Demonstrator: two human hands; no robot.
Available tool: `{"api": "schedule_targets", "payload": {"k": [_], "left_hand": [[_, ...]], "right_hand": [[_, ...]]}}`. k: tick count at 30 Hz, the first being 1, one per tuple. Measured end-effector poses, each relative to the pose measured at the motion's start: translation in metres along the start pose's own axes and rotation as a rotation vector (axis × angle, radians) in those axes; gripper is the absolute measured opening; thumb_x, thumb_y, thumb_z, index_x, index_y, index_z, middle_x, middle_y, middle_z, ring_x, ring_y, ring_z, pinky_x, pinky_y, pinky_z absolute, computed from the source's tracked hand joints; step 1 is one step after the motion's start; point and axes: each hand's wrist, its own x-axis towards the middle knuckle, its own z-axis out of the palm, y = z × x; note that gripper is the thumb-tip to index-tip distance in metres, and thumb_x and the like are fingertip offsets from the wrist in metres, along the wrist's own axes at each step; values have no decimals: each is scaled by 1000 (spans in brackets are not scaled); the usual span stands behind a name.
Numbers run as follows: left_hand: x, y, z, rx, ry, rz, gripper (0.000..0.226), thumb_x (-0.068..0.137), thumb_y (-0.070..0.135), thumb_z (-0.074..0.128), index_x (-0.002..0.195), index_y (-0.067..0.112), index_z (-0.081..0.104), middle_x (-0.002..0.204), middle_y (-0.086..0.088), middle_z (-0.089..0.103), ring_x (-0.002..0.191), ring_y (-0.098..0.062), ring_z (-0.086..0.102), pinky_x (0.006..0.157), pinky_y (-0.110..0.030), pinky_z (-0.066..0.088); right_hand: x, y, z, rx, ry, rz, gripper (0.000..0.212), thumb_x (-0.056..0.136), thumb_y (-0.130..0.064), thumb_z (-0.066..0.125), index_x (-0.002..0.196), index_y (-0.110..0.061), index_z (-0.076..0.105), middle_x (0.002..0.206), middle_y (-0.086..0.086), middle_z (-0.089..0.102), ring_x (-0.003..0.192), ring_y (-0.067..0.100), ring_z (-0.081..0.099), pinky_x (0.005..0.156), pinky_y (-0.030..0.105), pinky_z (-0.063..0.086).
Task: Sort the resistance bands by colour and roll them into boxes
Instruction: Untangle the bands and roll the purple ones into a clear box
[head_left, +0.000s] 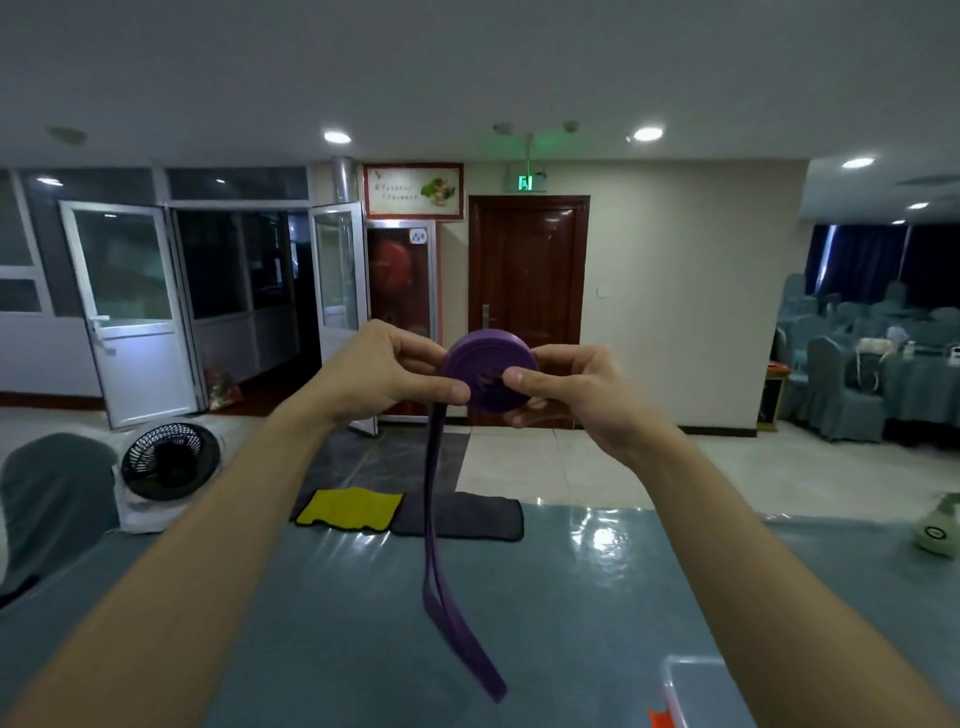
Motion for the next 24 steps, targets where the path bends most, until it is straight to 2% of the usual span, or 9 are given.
{"api": "schedule_targets", "payload": {"k": [2,5,7,10,13,15,17,21,24], "left_hand": [[-2,-6,3,-1,-11,-6,58,55,55,102,104,27,88,103,-4,86,101,-22,83,97,-40,64],[-6,-17,9,55,-10,-1,39,63,41,101,98,29,88,98,-1,86,95,-20,84,94,-38,67],[-11,-24,14,118,-60,-24,32,68,35,101,97,29,88,94,1,86,91,-17,84,92,-35,67],[-14,-26,25,283,-165,-79,29,69,30,103,94,28,89,89,4,85,87,-15,83,90,-37,68],[-13,-20,36,465,-245,-86,28,67,36,104,89,28,88,81,8,83,80,-11,81,83,-39,67],[-11,-14,37,539,-294,-101,27,66,39,103,86,30,87,76,13,81,76,-6,79,76,-33,64],[-8,-7,37,605,-343,-113,27,67,40,103,85,30,86,75,16,80,75,-3,78,76,-31,62],[-1,13,40,725,-402,-86,27,65,43,103,83,31,86,73,17,79,73,-2,75,74,-33,63],[3,22,39,733,-369,-35,29,69,43,102,89,31,86,78,18,80,76,0,76,80,-37,65]], "right_hand": [[-1,13,2,13,10,2,42,82,-35,90,118,-14,82,112,17,81,89,37,80,82,36,68],[-4,30,3,-27,-22,32,43,83,-36,90,119,-13,80,111,16,81,93,37,81,80,37,68],[-8,37,2,-199,-65,51,43,86,-41,88,121,-18,78,105,11,83,88,35,82,71,37,68],[-11,43,4,-459,-99,76,56,82,-51,89,129,-24,73,102,0,83,74,28,82,56,33,63],[-12,49,10,-570,-137,92,42,85,-43,88,120,-23,77,103,-1,81,71,24,81,54,33,61],[-15,53,13,-587,-137,89,36,86,-40,88,116,-23,78,102,-2,80,70,23,81,55,31,62],[-18,55,13,-572,-152,85,36,86,-41,88,115,-22,77,103,-3,80,69,23,81,54,30,61],[-18,50,19,-618,-200,85,56,76,-49,91,120,-18,76,101,2,81,69,21,81,55,32,63],[-19,45,16,-558,-126,35,44,80,-42,92,114,-16,80,91,3,82,69,21,81,59,35,67]]}}
